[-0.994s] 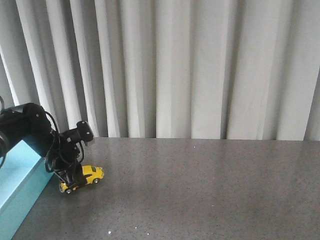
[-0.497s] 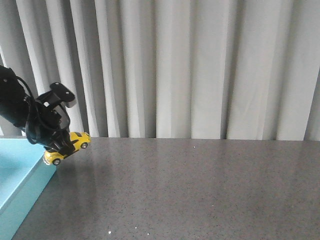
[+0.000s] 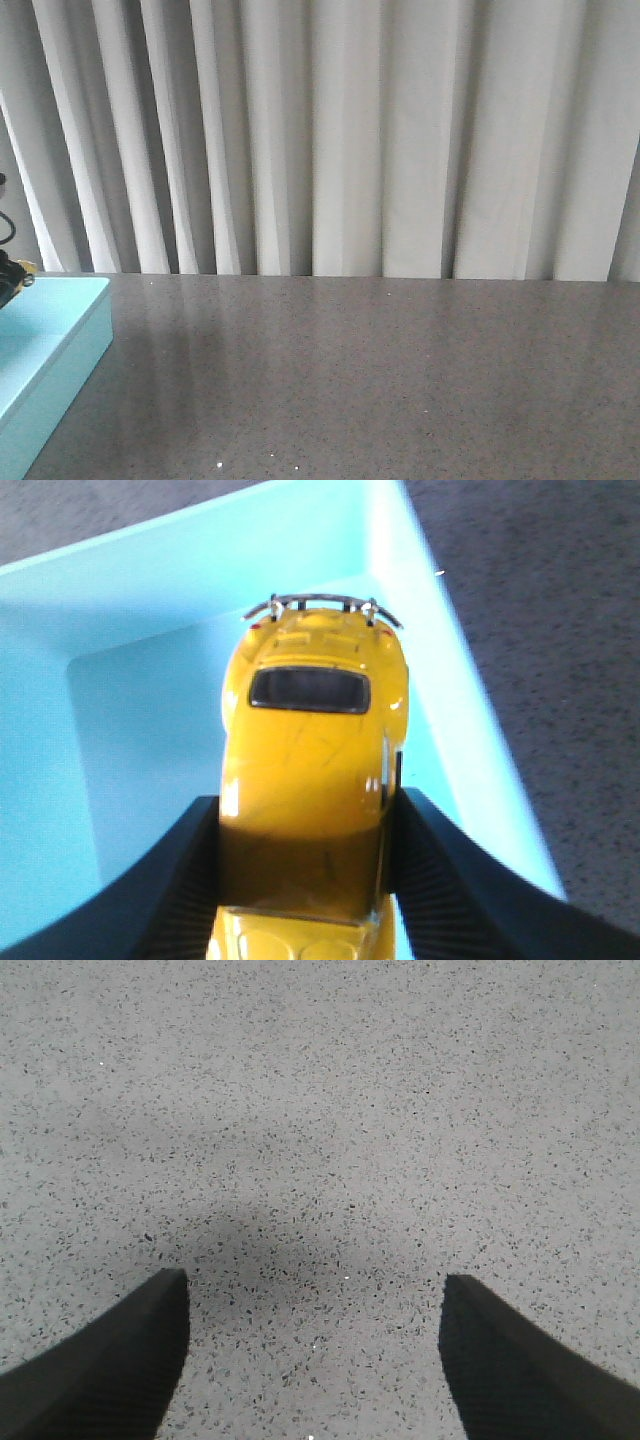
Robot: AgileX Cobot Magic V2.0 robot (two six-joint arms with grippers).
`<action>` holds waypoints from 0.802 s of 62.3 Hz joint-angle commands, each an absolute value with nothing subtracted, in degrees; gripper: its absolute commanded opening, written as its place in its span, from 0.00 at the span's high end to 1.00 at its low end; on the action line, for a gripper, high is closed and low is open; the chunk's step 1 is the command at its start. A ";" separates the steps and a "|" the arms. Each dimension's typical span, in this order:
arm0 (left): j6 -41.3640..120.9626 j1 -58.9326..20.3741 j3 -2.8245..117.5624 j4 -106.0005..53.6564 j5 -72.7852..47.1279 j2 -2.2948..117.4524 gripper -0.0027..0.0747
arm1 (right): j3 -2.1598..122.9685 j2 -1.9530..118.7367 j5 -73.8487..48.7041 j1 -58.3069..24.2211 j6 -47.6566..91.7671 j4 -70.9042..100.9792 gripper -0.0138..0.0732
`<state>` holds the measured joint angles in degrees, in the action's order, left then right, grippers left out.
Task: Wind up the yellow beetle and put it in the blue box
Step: 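Lift the car with the left gripper and move it over the box, then lower the car into the blue box and open the left gripper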
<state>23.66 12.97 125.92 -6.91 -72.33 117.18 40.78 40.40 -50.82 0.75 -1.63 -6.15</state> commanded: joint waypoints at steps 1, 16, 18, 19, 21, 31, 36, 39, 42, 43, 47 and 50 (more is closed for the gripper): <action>21.20 15.09 127.34 -7.38 -70.54 114.30 0.65 | 42.14 40.32 -47.70 0.77 -1.57 -7.09 0.26; 18.83 16.68 127.34 -7.52 -71.01 117.76 0.65 | 42.14 40.32 -47.70 0.77 -1.57 -7.09 0.26; 18.51 16.68 127.34 -7.74 -71.10 118.31 0.65 | 42.14 40.32 -47.70 0.77 -1.57 -7.09 0.26; 18.51 16.68 127.34 -7.86 -71.16 118.63 0.65 | 42.14 40.32 -47.70 0.77 -1.57 -7.09 0.26; 18.51 16.68 127.34 -7.86 -71.16 119.23 0.65 | 42.14 40.32 -47.70 0.77 -1.57 -7.09 0.26; 18.51 16.68 127.34 -7.86 -71.60 122.50 0.65 | 42.14 40.32 -47.70 0.77 -1.57 -7.09 0.26; 17.95 16.68 127.34 -8.00 -71.59 123.90 0.65 | 42.14 40.32 -47.70 0.77 -1.57 -7.09 0.26; 17.22 16.68 127.34 -8.16 -71.59 124.61 0.65 | 42.14 40.32 -47.70 0.77 -1.57 -7.09 0.26; 17.16 16.68 127.34 -8.42 -71.59 125.33 0.65 | 42.14 40.32 -47.70 0.77 -1.57 -7.09 0.26; 17.16 16.68 127.34 -8.42 -71.59 125.42 0.65 | 42.14 40.32 -47.70 0.77 -1.57 -7.09 0.26; 17.16 16.68 127.34 -8.28 -71.59 125.97 0.65 | 42.14 40.32 -47.70 0.77 -1.57 -7.09 0.26; 17.21 16.68 127.34 -8.19 -71.41 126.45 0.65 | 42.14 40.32 -47.70 0.77 -1.57 -7.09 0.26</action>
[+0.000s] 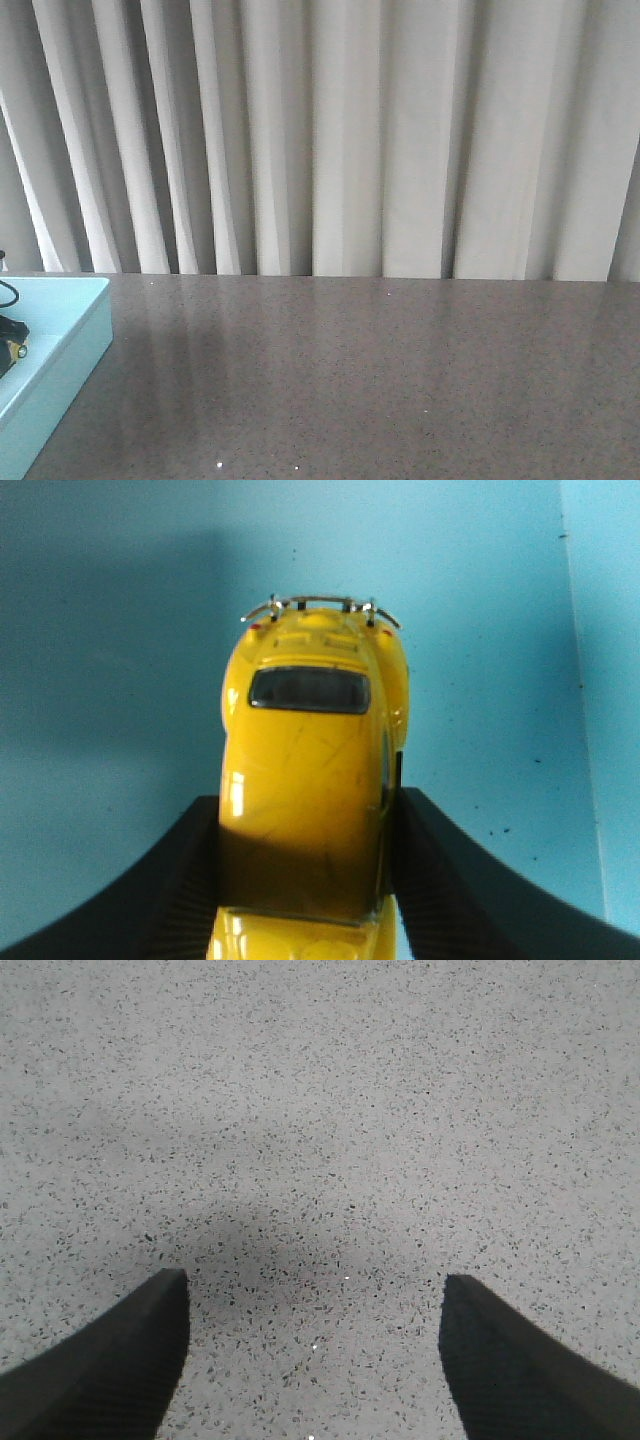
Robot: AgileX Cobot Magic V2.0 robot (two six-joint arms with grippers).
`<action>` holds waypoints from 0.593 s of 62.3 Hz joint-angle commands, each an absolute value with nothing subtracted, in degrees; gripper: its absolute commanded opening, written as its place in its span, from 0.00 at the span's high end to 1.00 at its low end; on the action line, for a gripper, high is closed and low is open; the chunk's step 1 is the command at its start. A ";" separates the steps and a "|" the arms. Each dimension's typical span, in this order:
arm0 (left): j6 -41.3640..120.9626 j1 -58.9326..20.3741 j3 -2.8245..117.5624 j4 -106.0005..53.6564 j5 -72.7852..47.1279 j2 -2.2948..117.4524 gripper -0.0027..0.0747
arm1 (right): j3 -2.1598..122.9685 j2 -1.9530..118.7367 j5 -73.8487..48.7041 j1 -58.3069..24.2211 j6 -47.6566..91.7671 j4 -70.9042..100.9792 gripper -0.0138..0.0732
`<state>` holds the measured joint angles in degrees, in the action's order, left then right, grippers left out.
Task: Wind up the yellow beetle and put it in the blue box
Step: 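Lower the car into the blue box and open the left gripper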
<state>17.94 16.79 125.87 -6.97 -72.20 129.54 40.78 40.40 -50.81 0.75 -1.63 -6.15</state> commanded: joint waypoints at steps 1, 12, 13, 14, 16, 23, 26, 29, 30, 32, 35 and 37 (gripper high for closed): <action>17.21 16.68 127.34 -8.20 -71.42 126.51 0.65 | 42.14 40.32 -47.70 0.77 -1.57 -7.09 0.26; 17.21 16.68 127.34 -8.17 -71.45 127.48 0.65 | 42.14 40.32 -47.70 0.77 -1.57 -7.09 0.26; 17.21 16.68 127.34 -8.17 -71.45 127.48 0.65 | 42.14 40.32 -47.70 0.77 -1.57 -7.09 0.26; 17.21 16.68 127.34 -8.17 -71.44 127.56 0.65 | 42.14 40.32 -47.70 0.77 -1.57 -7.09 0.26; 17.21 16.68 127.34 -8.17 -71.44 127.56 0.65 | 42.14 40.32 -47.70 0.77 -1.57 -7.09 0.26; 17.21 16.68 127.34 -7.75 -71.19 127.56 0.62 | 42.14 40.32 -47.70 0.77 -1.57 -7.09 0.26; 17.21 16.68 127.34 -7.70 -71.19 127.56 0.60 | 42.14 40.32 -47.70 0.77 -1.57 -7.09 0.26; 17.21 16.68 127.34 -7.70 -71.19 127.56 0.57 | 42.14 40.32 -47.70 0.77 -1.57 -7.09 0.26; 17.21 16.68 127.34 -7.70 -71.19 127.56 0.56 | 42.14 40.32 -47.70 0.77 -1.57 -7.09 0.26; 17.21 16.68 127.34 -7.70 -71.19 127.56 0.55 | 42.14 40.32 -47.70 0.77 -1.57 -7.09 0.26; 17.21 16.68 127.34 -7.70 -71.19 127.56 0.52 | 42.14 40.32 -47.70 0.77 -1.57 -7.09 0.26; 17.21 16.68 127.34 -7.75 -71.19 127.56 0.51 | 42.14 40.32 -47.70 0.77 -1.57 -7.09 0.26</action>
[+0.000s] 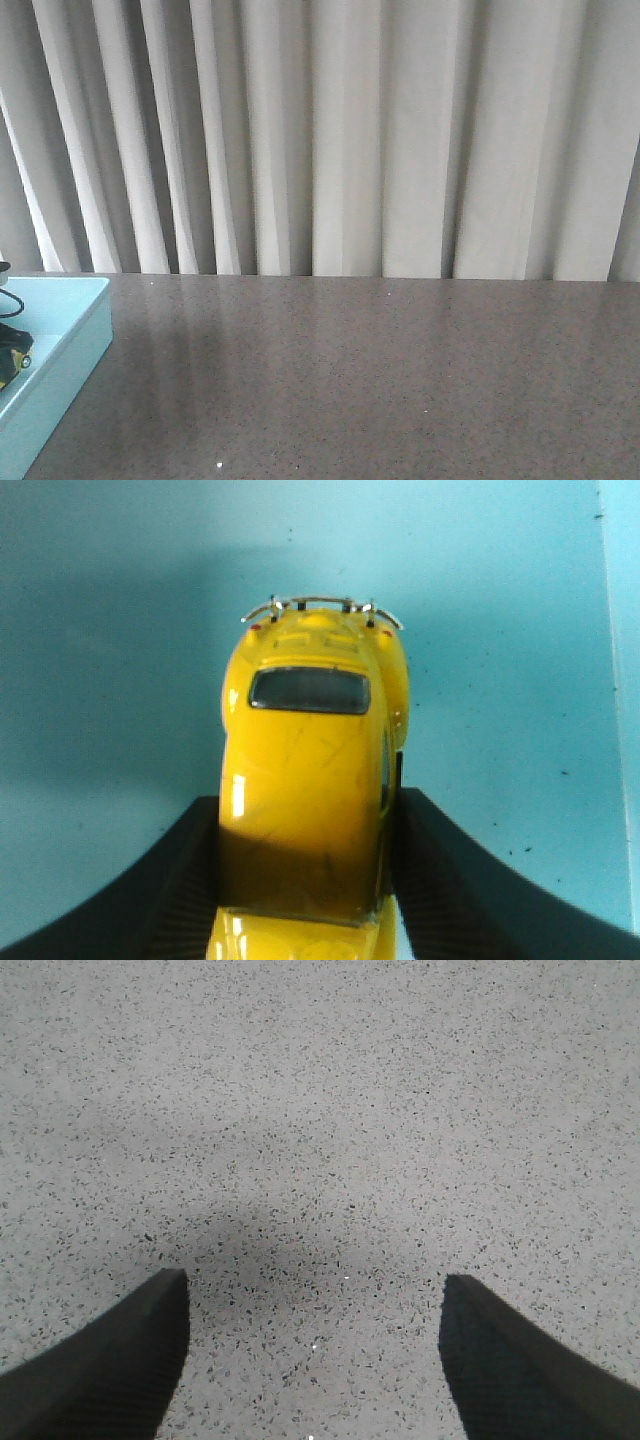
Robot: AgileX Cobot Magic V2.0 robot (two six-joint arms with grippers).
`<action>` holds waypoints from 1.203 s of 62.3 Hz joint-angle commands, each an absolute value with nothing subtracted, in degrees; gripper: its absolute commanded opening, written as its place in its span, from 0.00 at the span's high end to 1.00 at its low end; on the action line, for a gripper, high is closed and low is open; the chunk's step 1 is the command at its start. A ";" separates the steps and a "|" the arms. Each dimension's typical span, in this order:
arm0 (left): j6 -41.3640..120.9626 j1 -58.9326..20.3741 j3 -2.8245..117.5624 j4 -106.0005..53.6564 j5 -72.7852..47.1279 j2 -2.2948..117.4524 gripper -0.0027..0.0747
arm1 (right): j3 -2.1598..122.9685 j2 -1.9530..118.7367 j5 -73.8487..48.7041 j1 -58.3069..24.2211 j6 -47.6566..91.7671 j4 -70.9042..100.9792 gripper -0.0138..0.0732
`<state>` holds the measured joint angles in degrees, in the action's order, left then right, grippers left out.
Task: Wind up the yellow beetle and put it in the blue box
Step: 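Lower the car into the blue box and open the left gripper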
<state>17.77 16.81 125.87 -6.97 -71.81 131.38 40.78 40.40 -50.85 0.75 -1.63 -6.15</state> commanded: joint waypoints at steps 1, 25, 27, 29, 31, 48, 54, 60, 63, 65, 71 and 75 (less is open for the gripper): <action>17.21 16.68 127.34 -7.75 -71.19 127.56 0.50 | 42.14 40.32 -47.70 0.77 -1.57 -7.09 0.26; 17.21 16.68 127.34 -7.86 -71.14 127.56 0.47 | 42.14 40.32 -47.70 0.77 -1.57 -7.09 0.26; 17.21 16.68 127.34 -7.87 -71.14 127.56 0.47 | 42.14 40.32 -47.70 0.77 -1.57 -7.09 0.26; 17.21 16.68 127.34 -7.87 -71.14 127.56 0.47 | 42.14 40.32 -47.70 0.77 -1.57 -7.09 0.26; 17.21 16.68 127.34 -7.87 -71.14 127.56 0.47 | 42.14 40.32 -47.70 0.77 -1.57 -7.09 0.26; 17.17 16.68 127.34 -9.07 -71.59 126.53 0.35 | 42.14 40.32 -47.70 0.77 -1.57 -7.09 0.26; 17.17 16.68 127.40 -9.51 -71.59 125.13 0.30 | 42.14 40.32 -47.70 0.77 -1.57 -7.09 0.26; 17.17 16.68 127.40 -9.51 -71.59 123.43 0.30 | 42.14 40.32 -47.70 0.77 -1.57 -7.09 0.26; 17.15 16.68 127.40 -9.51 -71.59 122.21 0.30 | 42.14 40.32 -47.70 0.77 -1.57 -7.09 0.26; 17.10 16.68 127.40 -9.51 -71.59 121.48 0.30 | 42.14 40.32 -47.70 0.77 -1.57 -7.09 0.26; 17.04 16.68 127.40 -9.90 -71.59 118.95 0.30 | 42.14 40.32 -47.70 0.77 -1.57 -7.09 0.26; 16.98 16.68 127.40 -10.87 -71.64 117.06 0.30 | 42.14 40.32 -47.70 0.77 -1.57 -7.09 0.26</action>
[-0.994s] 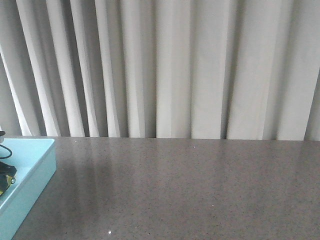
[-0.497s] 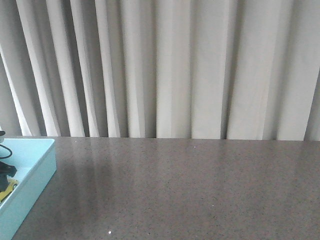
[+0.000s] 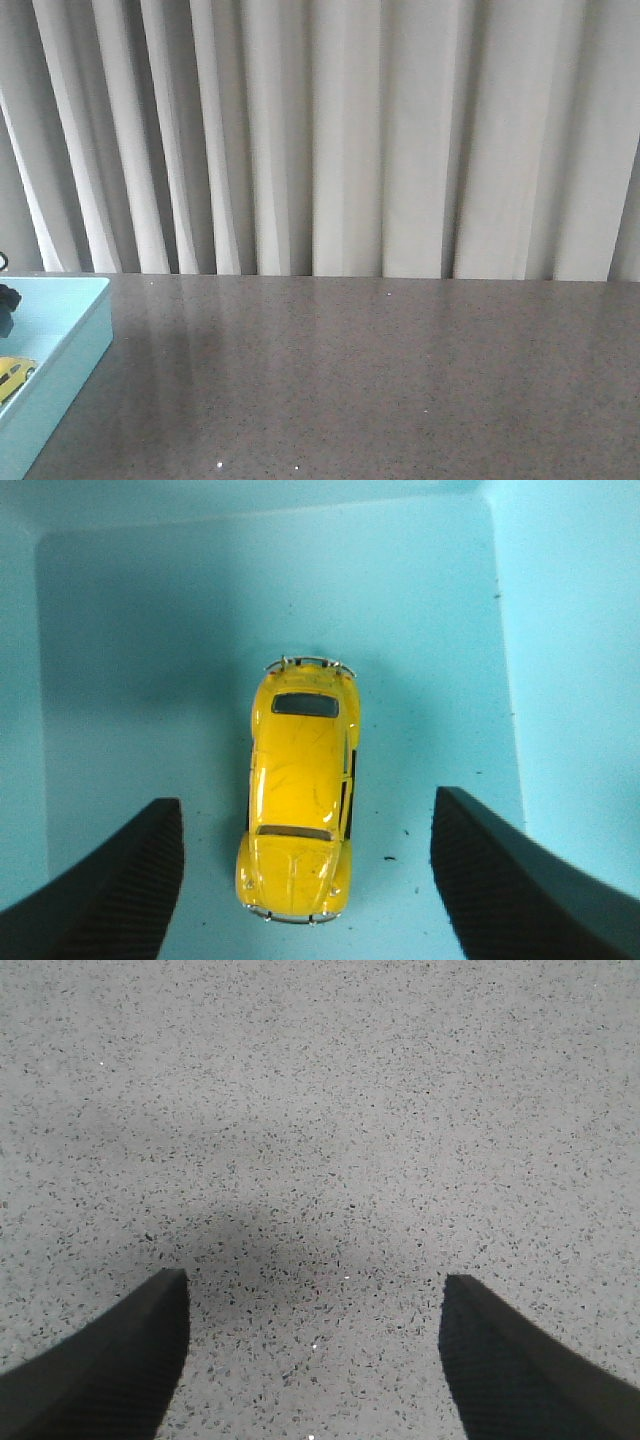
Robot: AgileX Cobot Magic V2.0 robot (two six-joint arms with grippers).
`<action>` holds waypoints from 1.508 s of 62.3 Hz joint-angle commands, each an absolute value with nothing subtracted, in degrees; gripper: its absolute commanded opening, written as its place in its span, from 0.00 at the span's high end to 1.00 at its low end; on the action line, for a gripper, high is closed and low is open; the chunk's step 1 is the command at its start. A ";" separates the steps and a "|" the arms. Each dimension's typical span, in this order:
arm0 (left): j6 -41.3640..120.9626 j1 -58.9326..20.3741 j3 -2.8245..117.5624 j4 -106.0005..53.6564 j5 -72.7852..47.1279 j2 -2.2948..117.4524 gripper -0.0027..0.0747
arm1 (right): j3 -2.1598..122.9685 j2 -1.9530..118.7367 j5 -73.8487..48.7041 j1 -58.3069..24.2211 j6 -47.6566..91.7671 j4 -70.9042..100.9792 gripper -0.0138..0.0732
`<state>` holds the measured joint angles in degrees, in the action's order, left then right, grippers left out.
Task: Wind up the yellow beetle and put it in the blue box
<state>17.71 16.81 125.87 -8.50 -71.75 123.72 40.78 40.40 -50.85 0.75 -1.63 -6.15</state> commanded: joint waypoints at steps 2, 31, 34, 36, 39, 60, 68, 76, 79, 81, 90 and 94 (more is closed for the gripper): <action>16.98 16.68 127.40 -11.38 -71.64 116.25 0.30 | 42.14 40.32 -47.70 0.77 -1.57 -7.09 0.26; 15.68 16.41 122.76 -15.91 -71.64 103.00 0.30 | 42.14 40.32 -47.70 0.77 -1.57 -7.09 0.26; 15.68 16.41 120.58 -16.17 -71.64 101.00 0.30 | 42.14 40.32 -47.70 0.77 -1.57 -7.09 0.26; 15.71 16.41 118.57 -16.71 -71.64 99.85 0.30 | 42.14 40.32 -47.70 0.77 -1.57 -7.09 0.26; 16.20 16.41 115.51 -17.40 -71.64 97.82 0.30 | 42.14 40.32 -47.70 0.77 -1.57 -7.09 0.26; 19.23 10.26 93.00 -19.76 -64.12 83.91 0.30 | 42.14 40.32 -47.70 0.77 -1.57 -7.09 0.26; 20.29 4.99 86.34 -18.73 -59.79 78.81 0.30 | 42.14 40.32 -47.70 0.77 -1.57 -7.09 0.26; 20.21 -0.91 82.35 -15.64 -58.42 74.14 0.30 | 42.14 40.32 -47.70 0.77 -1.57 -7.09 0.26; 20.06 -2.83 81.10 -14.73 -58.29 72.76 0.30 | 42.14 40.32 -47.70 0.77 -1.57 -7.09 0.26; 20.05 -4.20 80.39 -14.67 -58.37 71.86 0.30 | 42.14 40.32 -47.70 0.77 -1.57 -7.09 0.26; 18.54 -7.93 75.05 -14.59 -57.81 66.79 0.30 | 42.14 40.32 -47.70 0.77 -1.57 -7.09 0.26; 17.52 -8.33 71.56 -13.41 -57.13 64.04 0.30 | 42.14 40.32 -47.70 0.77 -1.57 -7.09 0.26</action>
<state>19.30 -7.10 74.27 -13.93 -60.98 68.83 40.78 40.40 -50.85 0.75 -1.64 -6.15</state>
